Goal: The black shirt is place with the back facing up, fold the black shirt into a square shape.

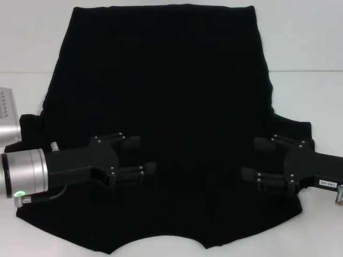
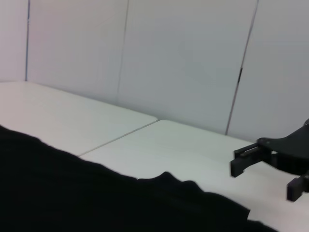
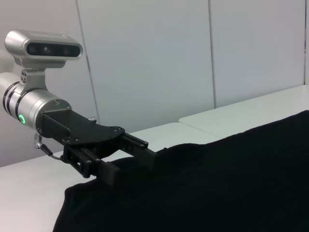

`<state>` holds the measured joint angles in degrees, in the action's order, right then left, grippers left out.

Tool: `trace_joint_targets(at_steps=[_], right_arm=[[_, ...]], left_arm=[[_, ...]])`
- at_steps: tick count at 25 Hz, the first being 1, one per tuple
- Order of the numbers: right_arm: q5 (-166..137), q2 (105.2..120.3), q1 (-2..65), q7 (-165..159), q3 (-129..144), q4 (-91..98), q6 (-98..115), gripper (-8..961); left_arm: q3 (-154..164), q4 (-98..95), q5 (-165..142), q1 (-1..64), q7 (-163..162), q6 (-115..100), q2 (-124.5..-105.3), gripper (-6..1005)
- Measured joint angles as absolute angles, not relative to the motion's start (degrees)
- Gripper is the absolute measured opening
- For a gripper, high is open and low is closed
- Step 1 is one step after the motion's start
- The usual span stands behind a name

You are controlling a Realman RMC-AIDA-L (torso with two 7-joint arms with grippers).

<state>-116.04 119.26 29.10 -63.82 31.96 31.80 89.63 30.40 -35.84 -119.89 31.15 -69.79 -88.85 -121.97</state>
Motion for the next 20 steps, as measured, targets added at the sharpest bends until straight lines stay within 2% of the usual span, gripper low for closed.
trace_joint_targets(at_steps=[11,20], right_arm=[[-116.04,118.20,27.78,-64.62,31.47,31.77,90.66,884],[-115.82,118.20,27.77,-64.90,31.21,31.88,90.73,883]], left_arm=[[30.37,-37.21,-120.33,29.53,-69.78,-88.67,-121.88,792],[30.31,-37.27,-120.31,29.72,-69.98,-88.67,-121.99,767]])
